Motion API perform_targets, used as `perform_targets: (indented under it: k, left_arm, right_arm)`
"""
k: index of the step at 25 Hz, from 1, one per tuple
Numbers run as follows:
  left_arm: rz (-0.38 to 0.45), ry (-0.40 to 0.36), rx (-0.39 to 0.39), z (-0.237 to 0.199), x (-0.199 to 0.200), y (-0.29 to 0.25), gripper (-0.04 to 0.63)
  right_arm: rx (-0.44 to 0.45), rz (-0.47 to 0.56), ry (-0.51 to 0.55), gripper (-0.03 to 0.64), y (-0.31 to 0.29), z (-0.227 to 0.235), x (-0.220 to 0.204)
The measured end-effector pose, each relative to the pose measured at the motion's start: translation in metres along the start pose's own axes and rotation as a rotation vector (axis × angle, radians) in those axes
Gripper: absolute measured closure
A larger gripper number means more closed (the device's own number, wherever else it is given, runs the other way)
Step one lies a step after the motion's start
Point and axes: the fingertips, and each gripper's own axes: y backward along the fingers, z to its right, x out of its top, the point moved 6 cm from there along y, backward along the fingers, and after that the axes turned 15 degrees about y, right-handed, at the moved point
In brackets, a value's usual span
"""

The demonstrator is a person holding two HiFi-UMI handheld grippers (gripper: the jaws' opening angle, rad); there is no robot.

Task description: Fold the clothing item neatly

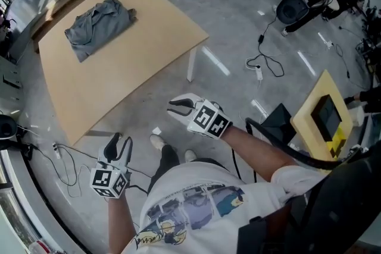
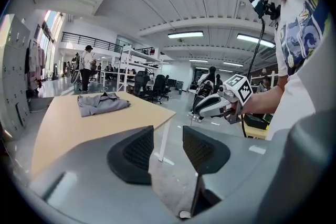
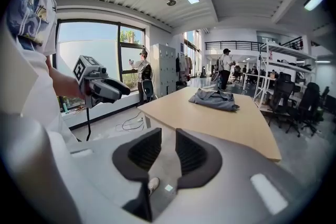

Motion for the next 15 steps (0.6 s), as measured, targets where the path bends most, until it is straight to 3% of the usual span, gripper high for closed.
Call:
perform_targets:
  k: [8, 15]
  left_arm:
    - [-0.021, -0.038, -0.051, 0.035, -0.014, -0.004, 0.414]
    - [-0.029, -0.034, -0.073, 0.039, -0.017, -0.01, 0.414]
  right_arm:
    - [-0.058, 0.014, 0.01, 0.546, 0.044, -0.021, -0.01]
    - [-0.084, -0.003, 0.004, 0.571, 0.056, -0.026, -0.016]
